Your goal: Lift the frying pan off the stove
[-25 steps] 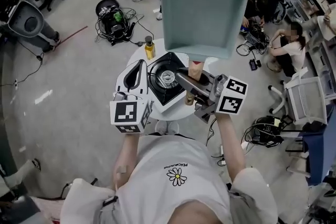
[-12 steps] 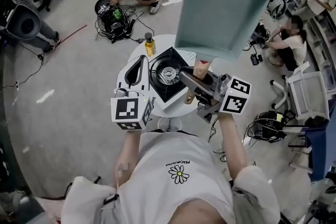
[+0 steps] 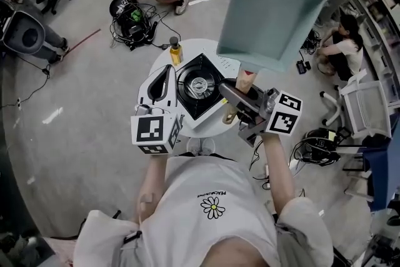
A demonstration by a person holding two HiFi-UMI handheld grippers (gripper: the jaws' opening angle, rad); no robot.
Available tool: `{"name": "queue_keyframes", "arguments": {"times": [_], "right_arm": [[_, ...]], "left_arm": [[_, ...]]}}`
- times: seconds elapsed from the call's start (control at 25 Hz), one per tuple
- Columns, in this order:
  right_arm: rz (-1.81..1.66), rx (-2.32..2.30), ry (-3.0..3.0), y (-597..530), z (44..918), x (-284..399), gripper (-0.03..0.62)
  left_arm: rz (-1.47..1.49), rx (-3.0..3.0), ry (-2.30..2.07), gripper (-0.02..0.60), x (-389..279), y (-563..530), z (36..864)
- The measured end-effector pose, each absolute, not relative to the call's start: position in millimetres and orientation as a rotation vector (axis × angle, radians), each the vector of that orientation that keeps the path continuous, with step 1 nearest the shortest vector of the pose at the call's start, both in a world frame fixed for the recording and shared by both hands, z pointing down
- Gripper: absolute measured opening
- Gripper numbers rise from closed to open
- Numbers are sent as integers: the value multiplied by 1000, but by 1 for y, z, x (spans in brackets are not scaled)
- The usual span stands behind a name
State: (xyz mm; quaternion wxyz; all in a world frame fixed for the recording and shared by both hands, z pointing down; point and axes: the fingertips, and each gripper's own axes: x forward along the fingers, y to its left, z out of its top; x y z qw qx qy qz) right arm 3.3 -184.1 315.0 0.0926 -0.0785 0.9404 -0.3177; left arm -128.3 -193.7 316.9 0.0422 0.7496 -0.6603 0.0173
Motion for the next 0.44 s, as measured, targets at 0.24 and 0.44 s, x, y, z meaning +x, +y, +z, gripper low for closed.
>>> {"name": "queue_keyframes", "arguments": {"times": [0.24,0.44], "right_arm": [[-935,-220,2803,-183,313,3,31],[-933,-206,2813,-178,311,0,31]], "left_arm": [[46,2297,-2009,0,-125,-197,317],[42,2293,-2012,0,-127,-194,314]]}}
